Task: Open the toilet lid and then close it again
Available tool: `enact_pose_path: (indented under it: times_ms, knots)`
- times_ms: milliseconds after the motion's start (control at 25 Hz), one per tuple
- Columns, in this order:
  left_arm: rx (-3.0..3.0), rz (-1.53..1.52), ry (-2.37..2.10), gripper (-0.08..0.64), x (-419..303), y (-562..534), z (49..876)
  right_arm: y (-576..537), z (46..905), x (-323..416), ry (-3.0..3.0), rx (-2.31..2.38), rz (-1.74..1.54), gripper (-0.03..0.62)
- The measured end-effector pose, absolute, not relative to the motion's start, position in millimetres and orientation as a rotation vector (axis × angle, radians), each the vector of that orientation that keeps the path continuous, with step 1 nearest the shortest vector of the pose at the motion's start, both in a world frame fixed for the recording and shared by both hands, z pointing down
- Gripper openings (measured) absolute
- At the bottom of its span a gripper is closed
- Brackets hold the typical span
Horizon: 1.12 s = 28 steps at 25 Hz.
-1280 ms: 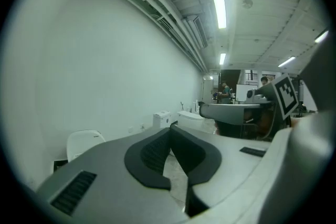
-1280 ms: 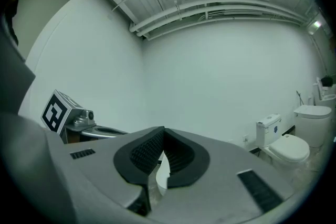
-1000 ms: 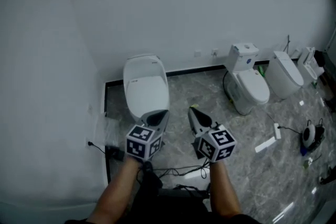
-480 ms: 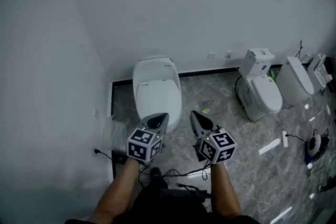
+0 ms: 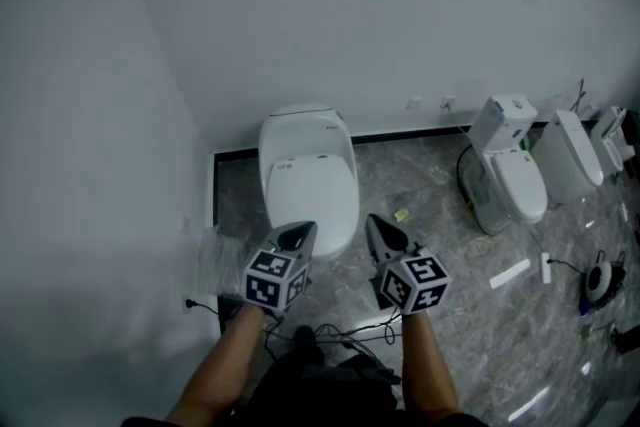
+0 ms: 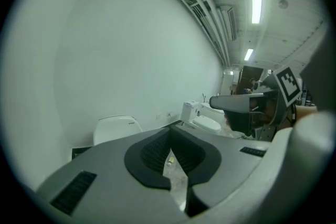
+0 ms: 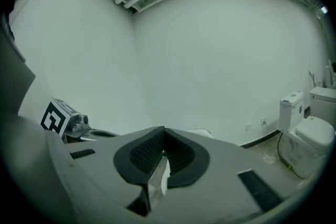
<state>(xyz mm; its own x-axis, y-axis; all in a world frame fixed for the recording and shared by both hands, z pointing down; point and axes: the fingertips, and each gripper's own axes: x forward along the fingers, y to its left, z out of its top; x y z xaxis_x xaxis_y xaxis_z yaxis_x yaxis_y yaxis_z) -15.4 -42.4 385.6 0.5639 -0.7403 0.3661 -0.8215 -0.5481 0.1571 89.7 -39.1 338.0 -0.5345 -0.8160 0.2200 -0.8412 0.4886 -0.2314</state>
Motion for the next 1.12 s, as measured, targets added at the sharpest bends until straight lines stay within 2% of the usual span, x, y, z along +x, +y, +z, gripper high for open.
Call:
enact_pose_path:
  times_ms: [600,1120]
  knots:
    - [2.275,0.467,-1.414,0.006,-55.6,-101.1,479.6,-109.6,442.9,76.9,-2.536,1.304,0.671,0.011]
    - [1.941,0.607,-1.430,0.008,-78.7,-110.8,670.7,-153.9,610.7,87.0,-2.345,1.253,0.838,0.012]
